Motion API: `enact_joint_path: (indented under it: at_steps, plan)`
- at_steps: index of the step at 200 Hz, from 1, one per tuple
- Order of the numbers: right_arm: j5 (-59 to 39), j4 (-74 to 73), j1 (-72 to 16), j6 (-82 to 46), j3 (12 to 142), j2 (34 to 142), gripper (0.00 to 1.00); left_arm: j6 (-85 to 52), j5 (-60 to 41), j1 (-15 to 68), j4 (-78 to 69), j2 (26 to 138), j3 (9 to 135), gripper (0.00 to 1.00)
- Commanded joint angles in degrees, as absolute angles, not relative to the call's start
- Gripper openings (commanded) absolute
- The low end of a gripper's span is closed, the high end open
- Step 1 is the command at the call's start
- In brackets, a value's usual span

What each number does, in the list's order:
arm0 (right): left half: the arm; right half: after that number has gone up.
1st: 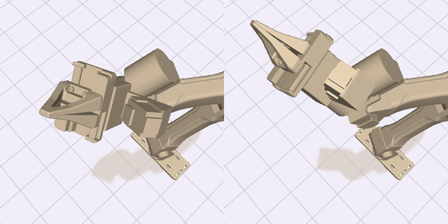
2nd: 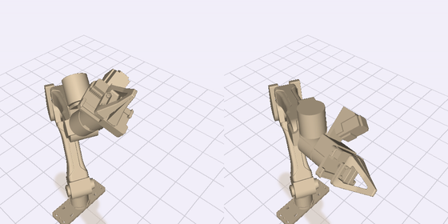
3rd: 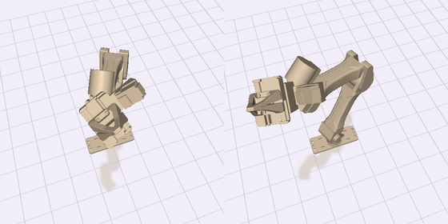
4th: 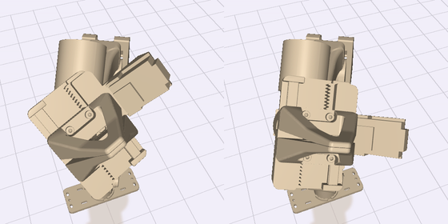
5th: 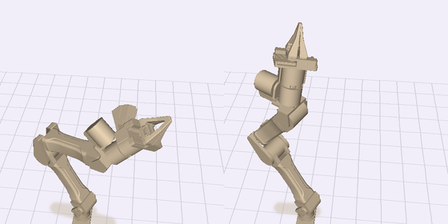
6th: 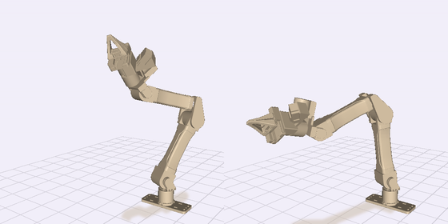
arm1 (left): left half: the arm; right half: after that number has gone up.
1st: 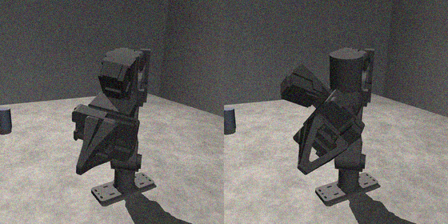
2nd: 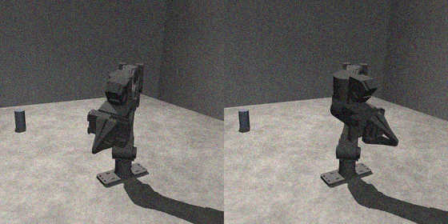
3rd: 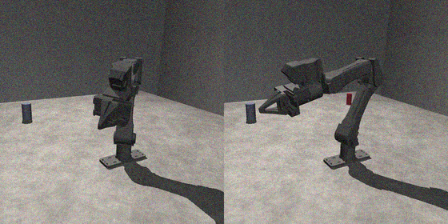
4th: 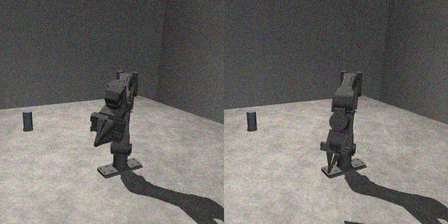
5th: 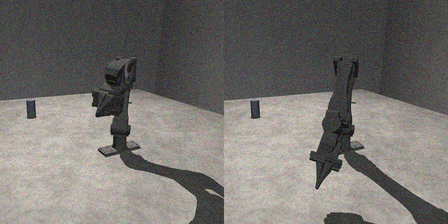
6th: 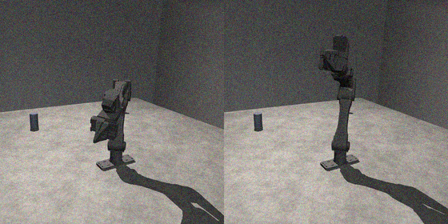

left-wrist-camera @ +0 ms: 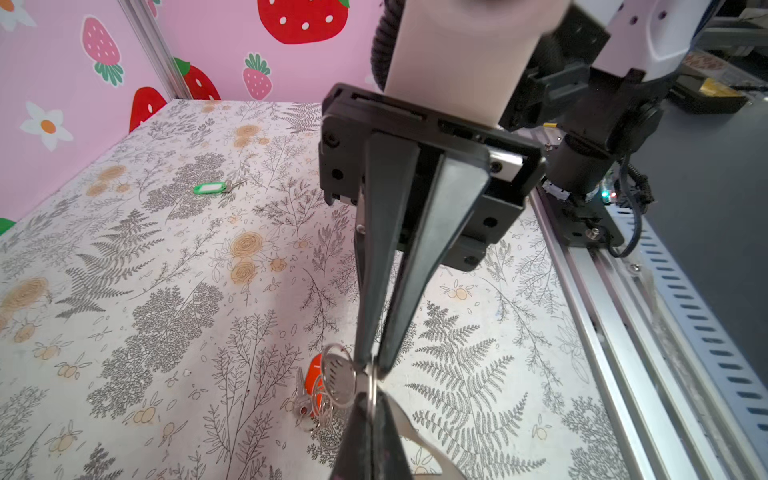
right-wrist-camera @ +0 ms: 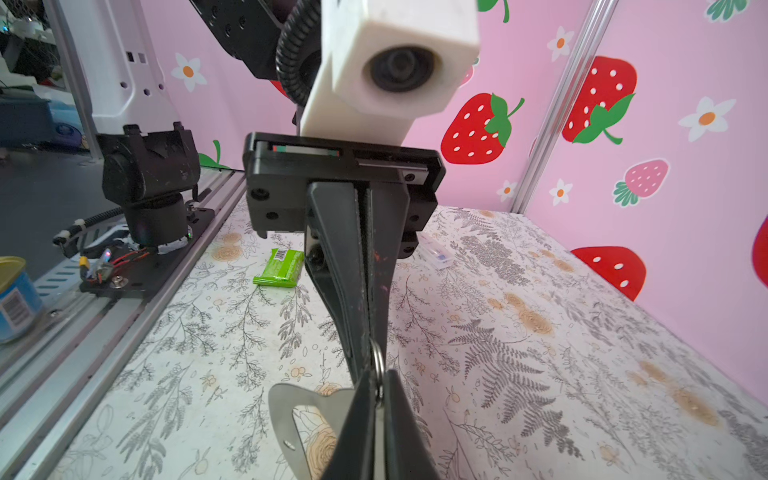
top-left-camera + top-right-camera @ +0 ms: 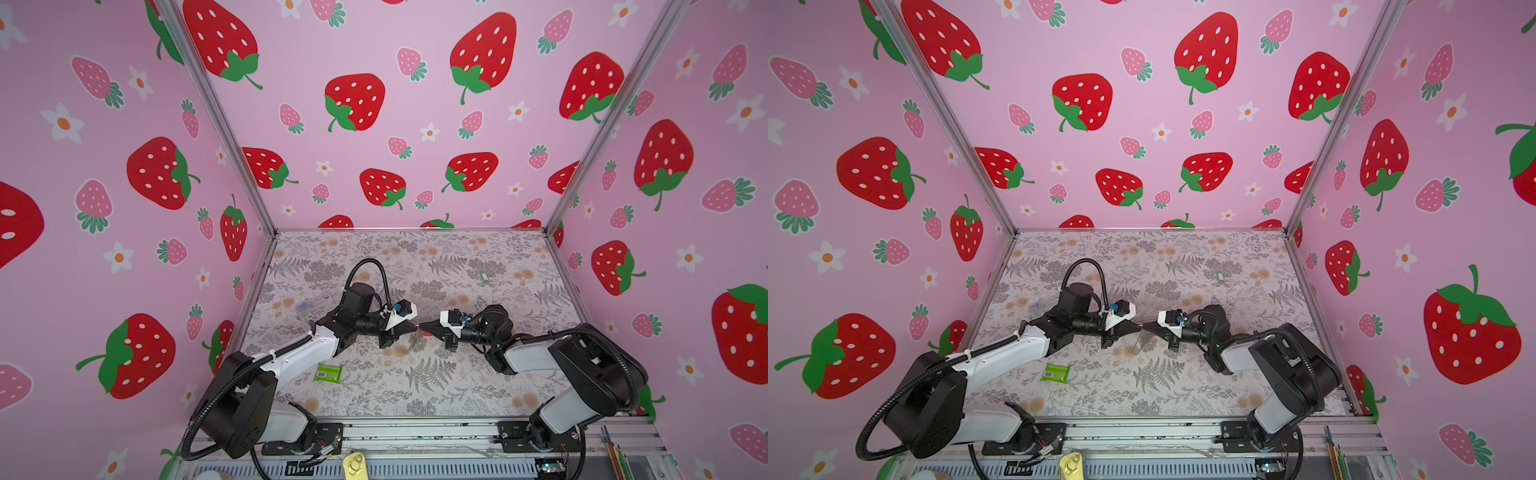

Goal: Put the keys on the keyring

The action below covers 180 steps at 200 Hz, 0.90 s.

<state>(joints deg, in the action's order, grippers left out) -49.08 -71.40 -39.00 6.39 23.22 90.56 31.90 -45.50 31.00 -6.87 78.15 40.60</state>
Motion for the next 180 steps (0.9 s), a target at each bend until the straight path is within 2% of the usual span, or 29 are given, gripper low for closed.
enact_joint_path:
  at_steps: [1, 29, 69, 124, 180]
  plan:
    - [-47.3, -68.4, -39.2, 7.7, 24.9, 89.3, 0.21, 36.1, -44.5, 31.0, 1.5, 77.3, 45.0, 0.00]
    - [-45.0, -59.8, -38.6, 11.4, 26.1, 84.9, 0.26, 38.6, -40.9, 31.0, 10.4, 77.3, 49.4, 0.00]
    - [-45.0, -46.6, -38.5, 17.0, 29.5, 81.4, 0.25, 39.0, -37.2, 32.1, 16.4, 77.1, 53.4, 0.00]
    - [-47.1, -42.1, -39.9, 18.7, 32.5, 83.0, 0.21, 39.6, -34.0, 32.8, 20.4, 78.0, 55.7, 0.00]
    - [-46.7, -41.6, -41.3, 18.9, 33.0, 83.1, 0.21, 39.5, -32.9, 33.3, 22.6, 78.7, 57.6, 0.00]
